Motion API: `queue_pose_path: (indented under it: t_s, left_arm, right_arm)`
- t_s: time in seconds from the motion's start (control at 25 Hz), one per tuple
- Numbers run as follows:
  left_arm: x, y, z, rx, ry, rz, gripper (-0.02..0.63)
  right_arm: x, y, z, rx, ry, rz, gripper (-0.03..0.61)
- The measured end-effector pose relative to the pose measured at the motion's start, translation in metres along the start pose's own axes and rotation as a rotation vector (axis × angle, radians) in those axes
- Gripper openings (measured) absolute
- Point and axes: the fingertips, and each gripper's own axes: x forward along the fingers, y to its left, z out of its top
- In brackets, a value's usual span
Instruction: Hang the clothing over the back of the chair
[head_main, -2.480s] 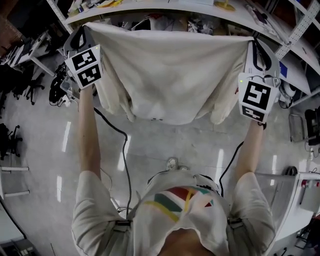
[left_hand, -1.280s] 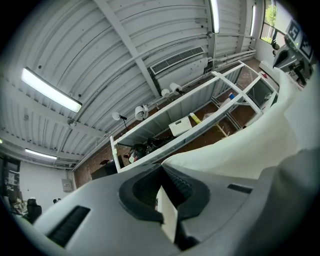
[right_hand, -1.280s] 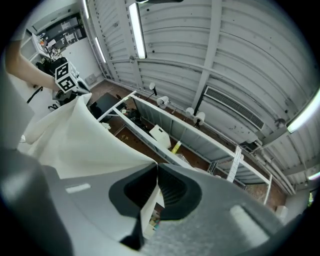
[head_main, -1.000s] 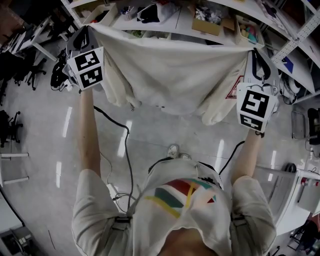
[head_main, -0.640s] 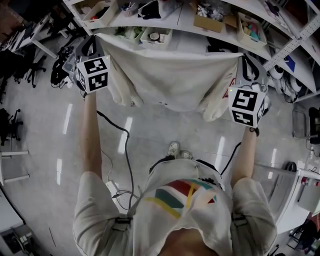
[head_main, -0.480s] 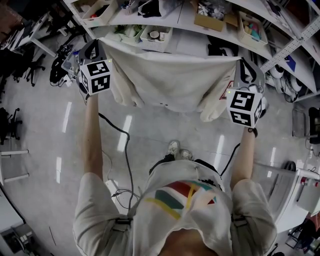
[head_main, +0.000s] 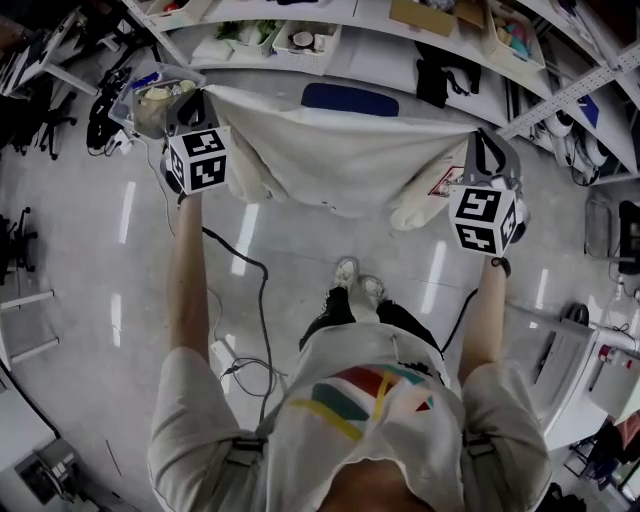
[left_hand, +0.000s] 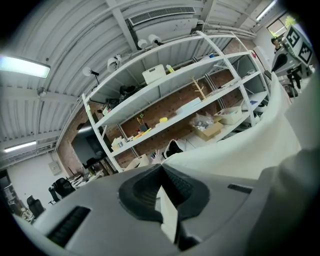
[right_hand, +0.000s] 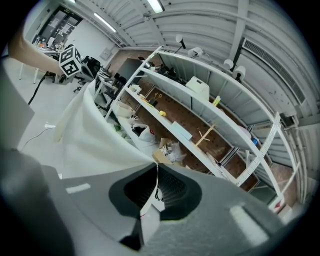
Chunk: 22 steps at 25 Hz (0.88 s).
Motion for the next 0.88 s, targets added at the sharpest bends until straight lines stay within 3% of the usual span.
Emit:
queue_pose_path:
  t_s: [0.48, 0.88]
  left_arm:
    - [0.033, -0.067, -0.097, 0.015, 0.160, -0.123, 0.014]
    - [0.038, -0.097, -0.169, 0.028, 0.275, -0.186, 0.014]
  right_arm:
    - [0.037, 0.070, -0.085, -0.019, 0.201, 0.132, 0.012]
    - [0.053, 0.126, -0.135, 0.020, 0.313, 0.204, 0.012]
